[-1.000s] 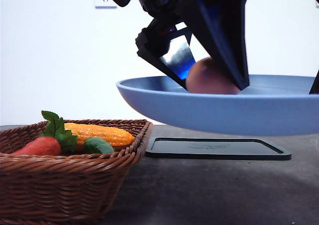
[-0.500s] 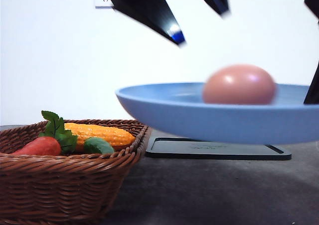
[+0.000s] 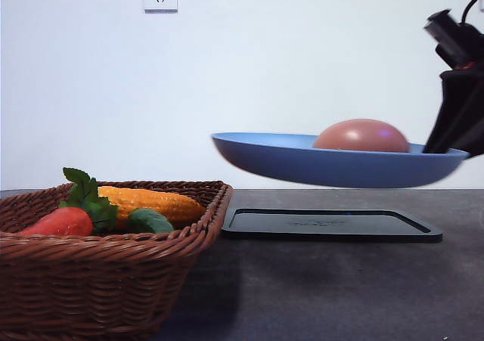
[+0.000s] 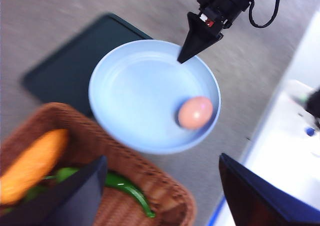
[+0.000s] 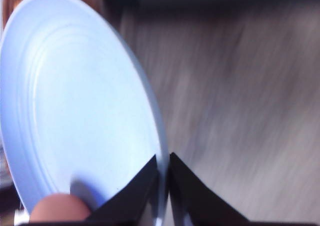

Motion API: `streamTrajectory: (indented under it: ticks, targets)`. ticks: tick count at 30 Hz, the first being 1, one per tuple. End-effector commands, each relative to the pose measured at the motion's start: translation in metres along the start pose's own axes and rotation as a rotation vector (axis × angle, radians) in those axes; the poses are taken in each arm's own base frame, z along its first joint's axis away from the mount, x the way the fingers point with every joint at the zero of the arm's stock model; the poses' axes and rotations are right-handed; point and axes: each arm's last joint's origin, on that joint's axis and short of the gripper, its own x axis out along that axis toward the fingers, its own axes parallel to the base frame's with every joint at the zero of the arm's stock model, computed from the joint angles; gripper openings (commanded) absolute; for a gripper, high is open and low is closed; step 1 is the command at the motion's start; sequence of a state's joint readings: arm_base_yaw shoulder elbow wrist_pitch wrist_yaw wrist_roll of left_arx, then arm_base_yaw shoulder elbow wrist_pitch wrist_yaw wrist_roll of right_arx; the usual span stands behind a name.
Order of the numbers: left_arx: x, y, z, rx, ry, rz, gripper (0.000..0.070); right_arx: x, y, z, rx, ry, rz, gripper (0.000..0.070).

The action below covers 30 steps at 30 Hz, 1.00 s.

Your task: Transfer egg from basket to plate and serve

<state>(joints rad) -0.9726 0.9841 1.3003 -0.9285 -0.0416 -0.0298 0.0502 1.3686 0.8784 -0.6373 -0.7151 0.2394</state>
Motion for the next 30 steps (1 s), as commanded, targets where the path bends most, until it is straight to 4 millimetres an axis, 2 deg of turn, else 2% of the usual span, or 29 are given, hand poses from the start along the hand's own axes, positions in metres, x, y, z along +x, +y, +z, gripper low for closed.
streamTrajectory:
  ticks: [1, 8, 15, 22, 30]
  targets:
    - [-0.014, 0.000, 0.003, -0.010, -0.050, 0.032, 0.0459, -0.001, -0.001, 0.021, -0.020, -0.025, 0.014, 0.0000]
    - [-0.054, 0.005, -0.009, -0.037, -0.160, 0.121, 0.0459, 0.010, -0.015, 0.088, 0.004, -0.065, -0.041, 0.0000]
    - [-0.068, 0.007, -0.018, -0.066, -0.172, 0.156, 0.0459, 0.039, -0.036, 0.135, 0.053, -0.042, -0.056, 0.0000]
    - [-0.065, 0.007, -0.019, -0.083, -0.146, 0.156, 0.0459, 0.066, -0.058, 0.152, 0.131, 0.008, -0.068, 0.0000]
    - [-0.062, 0.007, -0.018, -0.095, -0.135, 0.156, 0.0459, 0.073, -0.065, 0.149, 0.131, 0.027, -0.138, 0.0000]
